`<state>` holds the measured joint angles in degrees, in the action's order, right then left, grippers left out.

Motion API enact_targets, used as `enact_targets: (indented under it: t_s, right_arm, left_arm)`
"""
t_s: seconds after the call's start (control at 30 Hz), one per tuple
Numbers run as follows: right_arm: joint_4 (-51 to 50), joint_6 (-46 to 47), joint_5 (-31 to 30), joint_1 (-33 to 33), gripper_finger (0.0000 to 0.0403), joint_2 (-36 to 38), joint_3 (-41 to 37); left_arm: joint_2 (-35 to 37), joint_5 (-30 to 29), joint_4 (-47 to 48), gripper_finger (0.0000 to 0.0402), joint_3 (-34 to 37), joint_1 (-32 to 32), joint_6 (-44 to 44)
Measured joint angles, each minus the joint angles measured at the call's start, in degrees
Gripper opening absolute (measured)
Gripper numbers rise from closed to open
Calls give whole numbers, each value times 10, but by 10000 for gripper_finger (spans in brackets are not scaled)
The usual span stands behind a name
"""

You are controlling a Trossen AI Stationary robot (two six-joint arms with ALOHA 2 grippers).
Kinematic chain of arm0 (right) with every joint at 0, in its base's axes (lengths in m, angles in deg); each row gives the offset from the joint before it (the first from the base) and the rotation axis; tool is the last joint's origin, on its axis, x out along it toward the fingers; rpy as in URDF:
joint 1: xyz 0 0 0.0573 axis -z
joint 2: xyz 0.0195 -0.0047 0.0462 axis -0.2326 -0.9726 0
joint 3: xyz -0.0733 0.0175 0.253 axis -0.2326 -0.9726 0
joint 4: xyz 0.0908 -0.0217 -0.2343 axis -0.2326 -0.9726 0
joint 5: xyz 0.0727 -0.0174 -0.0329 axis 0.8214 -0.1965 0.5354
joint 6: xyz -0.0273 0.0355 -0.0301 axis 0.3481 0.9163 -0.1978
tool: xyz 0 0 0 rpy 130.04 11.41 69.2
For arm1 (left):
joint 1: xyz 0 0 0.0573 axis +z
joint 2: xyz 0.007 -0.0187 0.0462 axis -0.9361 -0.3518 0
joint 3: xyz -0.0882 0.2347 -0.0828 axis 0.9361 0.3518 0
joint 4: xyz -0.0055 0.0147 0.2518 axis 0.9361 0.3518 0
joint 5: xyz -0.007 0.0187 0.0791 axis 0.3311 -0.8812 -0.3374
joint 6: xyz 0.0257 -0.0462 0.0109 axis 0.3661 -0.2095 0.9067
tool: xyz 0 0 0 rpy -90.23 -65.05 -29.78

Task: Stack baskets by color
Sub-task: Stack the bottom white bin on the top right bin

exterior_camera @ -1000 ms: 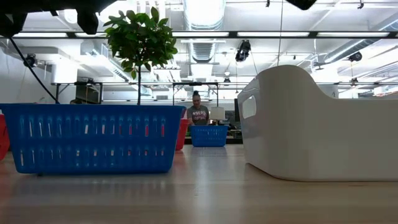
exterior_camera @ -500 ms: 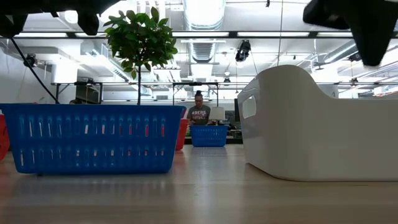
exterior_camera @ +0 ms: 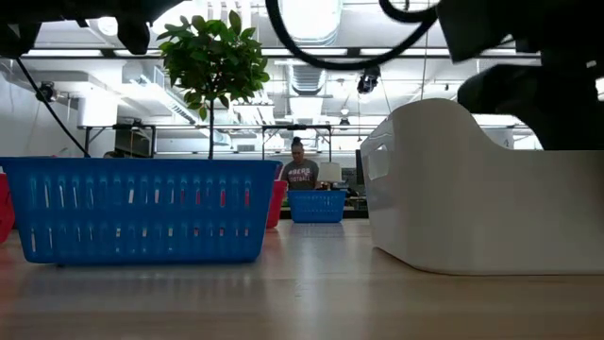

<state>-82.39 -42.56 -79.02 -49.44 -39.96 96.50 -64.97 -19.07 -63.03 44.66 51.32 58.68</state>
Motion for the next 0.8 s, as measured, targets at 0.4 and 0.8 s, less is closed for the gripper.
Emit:
enact_targets:
  t_s: [0.4,0.8]
  right_arm:
    - [2,-4,0,0,10,3,0]
    - [-162,-61,-18,42,9,34,148]
  left_arm:
    - [-1,0,0,0,0,0,1]
    - [0,0,-31,0,-4,0,88]
